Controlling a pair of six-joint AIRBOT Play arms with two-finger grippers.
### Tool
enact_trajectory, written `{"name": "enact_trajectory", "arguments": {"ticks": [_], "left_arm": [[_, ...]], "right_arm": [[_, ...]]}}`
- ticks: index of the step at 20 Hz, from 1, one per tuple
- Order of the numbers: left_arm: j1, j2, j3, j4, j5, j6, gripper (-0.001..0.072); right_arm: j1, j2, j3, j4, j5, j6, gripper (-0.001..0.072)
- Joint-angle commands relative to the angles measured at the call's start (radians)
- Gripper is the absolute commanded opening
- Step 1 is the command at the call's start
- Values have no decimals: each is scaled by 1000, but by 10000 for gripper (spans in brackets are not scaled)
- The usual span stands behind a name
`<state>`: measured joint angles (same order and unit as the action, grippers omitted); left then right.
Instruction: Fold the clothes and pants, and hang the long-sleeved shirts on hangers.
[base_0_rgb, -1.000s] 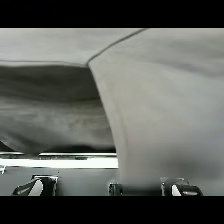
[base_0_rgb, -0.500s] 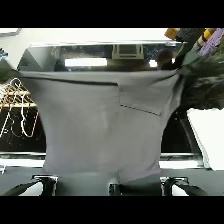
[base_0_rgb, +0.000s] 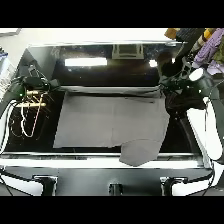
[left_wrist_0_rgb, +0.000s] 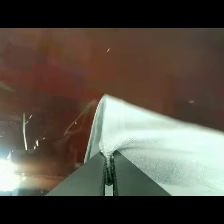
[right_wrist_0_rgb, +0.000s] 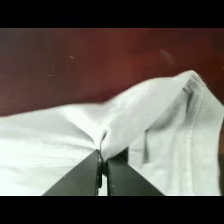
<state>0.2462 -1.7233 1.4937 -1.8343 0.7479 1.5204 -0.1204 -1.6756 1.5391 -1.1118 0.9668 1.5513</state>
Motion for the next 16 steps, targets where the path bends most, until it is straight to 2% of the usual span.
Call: {"name": "enact_trajectory", "arguments": {"ticks": [1,5,8,11,16], "left_arm": [[-8,-40,5,6,53,2,15],[-8,-40,5,14,243,2,15],[-17,-40,5,14,368,-2,15],[-23,-40,1,14,416,-10,15],[-24,-47,-27,13,425,-21,15]], "right_arm": [[0,-24,-3,-58,56,-22,40],[0,-16,-3,-111,253,-11,40],[0,-16,-3,-162,346,-3,40],[0,-16,-3,-212,383,24,40],[0,-24,-4,-225,386,31,41]]}}
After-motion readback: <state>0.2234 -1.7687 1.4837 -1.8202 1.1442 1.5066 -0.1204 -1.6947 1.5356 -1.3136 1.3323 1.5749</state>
